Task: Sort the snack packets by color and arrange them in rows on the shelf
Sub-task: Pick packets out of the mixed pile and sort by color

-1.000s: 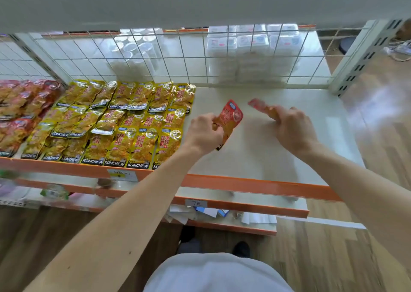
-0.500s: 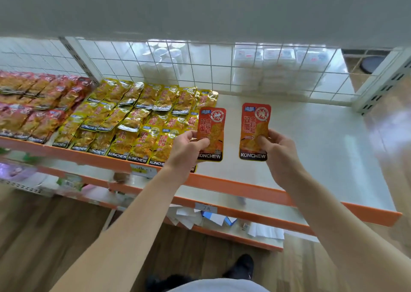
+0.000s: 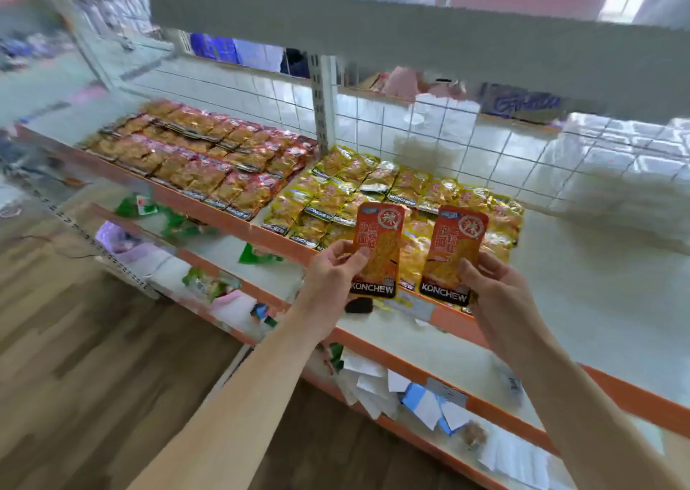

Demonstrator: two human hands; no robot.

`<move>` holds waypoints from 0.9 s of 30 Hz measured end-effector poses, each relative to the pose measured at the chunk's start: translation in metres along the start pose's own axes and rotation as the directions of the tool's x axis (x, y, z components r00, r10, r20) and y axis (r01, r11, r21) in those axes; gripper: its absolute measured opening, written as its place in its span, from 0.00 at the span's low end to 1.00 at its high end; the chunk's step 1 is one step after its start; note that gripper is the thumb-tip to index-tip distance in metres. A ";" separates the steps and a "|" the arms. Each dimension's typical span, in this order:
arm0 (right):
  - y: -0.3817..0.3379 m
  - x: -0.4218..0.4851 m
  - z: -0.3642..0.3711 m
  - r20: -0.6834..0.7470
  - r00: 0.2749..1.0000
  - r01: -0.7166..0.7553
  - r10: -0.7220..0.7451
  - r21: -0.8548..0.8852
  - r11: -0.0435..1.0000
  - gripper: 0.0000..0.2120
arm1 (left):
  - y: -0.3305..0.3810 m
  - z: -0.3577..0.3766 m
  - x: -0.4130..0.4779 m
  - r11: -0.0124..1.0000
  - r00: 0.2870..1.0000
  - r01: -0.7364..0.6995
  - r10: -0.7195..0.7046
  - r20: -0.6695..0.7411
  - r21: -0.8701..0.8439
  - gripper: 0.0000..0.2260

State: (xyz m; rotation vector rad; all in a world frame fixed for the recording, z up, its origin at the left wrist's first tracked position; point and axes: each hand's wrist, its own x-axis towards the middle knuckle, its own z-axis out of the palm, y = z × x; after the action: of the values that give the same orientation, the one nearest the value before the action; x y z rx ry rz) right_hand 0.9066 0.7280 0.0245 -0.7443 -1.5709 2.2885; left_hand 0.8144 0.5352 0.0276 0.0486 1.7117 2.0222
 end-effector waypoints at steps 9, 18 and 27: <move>0.043 -0.021 0.142 0.006 0.998 0.059 -0.059 -0.188 0.980 0.08 | 0.030 -0.150 -0.019 0.995 0.994 -0.042 0.033 -0.107 -0.090 0.11; 0.072 -0.034 0.252 0.033 0.999 0.042 -0.037 -0.179 0.983 0.07 | 0.056 -0.254 -0.028 0.995 0.971 -0.099 0.098 -0.220 0.005 0.09; 0.086 -0.004 0.307 0.059 0.998 -0.017 0.027 -0.156 0.988 0.07 | 0.070 -0.304 -0.006 0.995 0.951 -0.095 0.088 -0.295 -0.010 0.12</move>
State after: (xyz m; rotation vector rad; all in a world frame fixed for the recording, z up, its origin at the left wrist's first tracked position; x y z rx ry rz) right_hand 0.7473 0.4515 0.0323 -0.7386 -1.7933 2.2434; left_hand 0.6958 0.2469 0.0295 -0.1949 1.8934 2.2081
